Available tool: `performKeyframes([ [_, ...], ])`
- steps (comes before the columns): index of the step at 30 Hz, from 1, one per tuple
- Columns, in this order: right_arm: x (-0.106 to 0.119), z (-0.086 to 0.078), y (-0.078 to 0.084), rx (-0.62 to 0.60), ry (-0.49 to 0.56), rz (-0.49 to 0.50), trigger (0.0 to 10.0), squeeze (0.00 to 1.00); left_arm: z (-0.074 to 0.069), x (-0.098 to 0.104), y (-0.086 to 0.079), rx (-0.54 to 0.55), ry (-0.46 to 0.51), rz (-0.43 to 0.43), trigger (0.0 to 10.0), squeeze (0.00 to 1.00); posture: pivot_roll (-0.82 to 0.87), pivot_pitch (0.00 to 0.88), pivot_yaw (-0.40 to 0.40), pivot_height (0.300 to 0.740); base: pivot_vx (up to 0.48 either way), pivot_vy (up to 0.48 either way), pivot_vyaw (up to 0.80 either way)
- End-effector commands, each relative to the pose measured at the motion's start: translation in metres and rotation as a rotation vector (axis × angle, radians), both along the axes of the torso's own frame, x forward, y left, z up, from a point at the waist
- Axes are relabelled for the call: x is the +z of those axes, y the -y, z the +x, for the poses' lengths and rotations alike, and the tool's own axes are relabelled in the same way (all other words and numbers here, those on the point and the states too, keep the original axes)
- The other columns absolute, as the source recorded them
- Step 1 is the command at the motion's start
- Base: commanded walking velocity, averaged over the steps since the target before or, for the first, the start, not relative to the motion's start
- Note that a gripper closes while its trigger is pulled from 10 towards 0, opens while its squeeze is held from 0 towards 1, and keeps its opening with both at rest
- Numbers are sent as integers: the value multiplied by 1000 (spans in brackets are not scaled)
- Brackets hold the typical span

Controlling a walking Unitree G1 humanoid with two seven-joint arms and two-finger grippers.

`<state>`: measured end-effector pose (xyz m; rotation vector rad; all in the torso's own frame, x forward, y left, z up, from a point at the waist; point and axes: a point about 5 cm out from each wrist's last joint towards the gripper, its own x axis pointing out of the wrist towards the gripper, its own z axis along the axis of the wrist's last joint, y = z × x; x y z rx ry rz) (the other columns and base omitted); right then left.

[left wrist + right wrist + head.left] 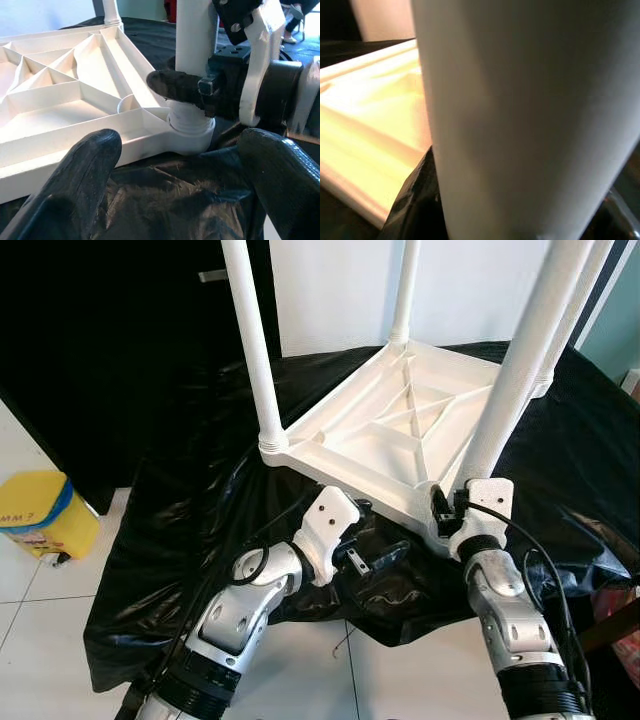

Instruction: Building children table

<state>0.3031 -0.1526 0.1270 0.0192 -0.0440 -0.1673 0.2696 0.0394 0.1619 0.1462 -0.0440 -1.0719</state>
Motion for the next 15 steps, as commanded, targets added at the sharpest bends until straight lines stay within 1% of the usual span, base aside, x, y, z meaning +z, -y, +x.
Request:
performKeyframes([
  [1, -24, -2, -5, -14, -124, 34, 10000, 0, 3, 0, 0, 28, -6, 3, 10000, 0, -157, 81, 14, 740, 0, 0, 0],
  [2, -22, -1, -12, 11, -117, 57, 10000, 0, 3, 1, 0, 31, -6, -1, 10000, 0, -154, 82, 13, 740, 0, 0, 0],
  [3, -22, -1, -12, 11, -117, 57, 10000, 0, 3, 1, 0, 31, -6, -1, 10000, 0, -154, 82, 13, 740, 0, 0, 0],
  [4, -21, -1, -15, 37, -113, 63, 10000, 0, 3, 1, 0, 32, -6, 0, 10000, 0, -152, 82, 11, 740, 0, 0, 0],
  [15, -18, 0, -17, 41, -106, 62, 10000, 0, 4, 1, -3, 44, -4, 3, 10000, 0, -147, 86, 7, 740, 0, 0, 0],
])
